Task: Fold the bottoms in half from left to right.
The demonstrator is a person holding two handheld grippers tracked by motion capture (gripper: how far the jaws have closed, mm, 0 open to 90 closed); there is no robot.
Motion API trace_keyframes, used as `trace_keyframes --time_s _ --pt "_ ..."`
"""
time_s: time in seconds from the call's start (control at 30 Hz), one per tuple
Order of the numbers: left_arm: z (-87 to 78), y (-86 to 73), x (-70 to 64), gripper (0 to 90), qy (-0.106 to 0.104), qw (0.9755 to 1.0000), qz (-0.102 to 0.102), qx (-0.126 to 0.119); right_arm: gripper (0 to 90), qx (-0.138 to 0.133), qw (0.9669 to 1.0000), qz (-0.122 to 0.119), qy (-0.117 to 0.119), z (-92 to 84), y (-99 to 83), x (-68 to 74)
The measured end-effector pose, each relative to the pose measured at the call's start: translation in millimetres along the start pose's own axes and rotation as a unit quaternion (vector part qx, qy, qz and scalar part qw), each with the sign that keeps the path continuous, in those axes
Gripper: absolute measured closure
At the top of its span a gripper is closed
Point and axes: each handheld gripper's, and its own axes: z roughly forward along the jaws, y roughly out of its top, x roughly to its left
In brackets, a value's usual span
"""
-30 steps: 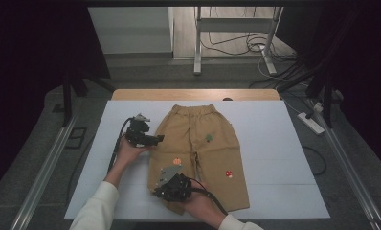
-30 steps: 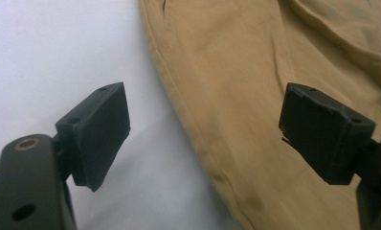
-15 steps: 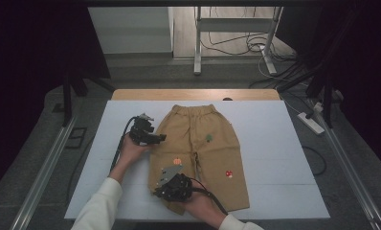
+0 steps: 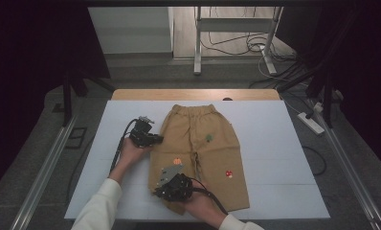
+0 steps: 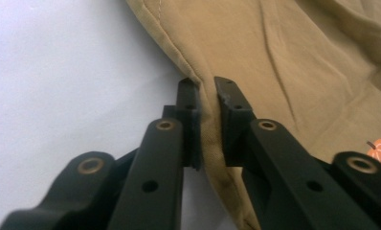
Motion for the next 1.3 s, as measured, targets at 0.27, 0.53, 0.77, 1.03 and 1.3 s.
trace_keyframes --time_s 0.27,0.53,0.77,1.03,1.3 --pt "-11.6 0.9 -2.3 82.4 -0.016 0.9995 -0.01 -0.025 86.2 -0.001 1.0 -0.002 0.004 -4.1 0.0 0.6" --pt "-19.1 1.6 -4.4 82.3 -0.028 0.9985 -0.014 -0.045 86.2 -0.004 1.0 0.001 0.004 -11.0 -4.0 0.9" --pt "-24.4 3.1 -6.0 82.2 -0.036 0.9972 -0.018 -0.063 86.2 -0.008 0.9999 0.005 0.004 -16.7 -4.9 -0.8" --pt "-28.9 3.0 -5.8 82.3 -0.042 0.9962 -0.022 -0.074 86.3 -0.012 0.9999 0.006 0.004 -18.3 -4.9 -1.2" --pt "-31.7 3.2 -6.3 82.3 -0.044 0.9957 -0.022 -0.078 86.2 -0.016 0.9999 0.002 0.004 -21.8 -2.4 0.1"
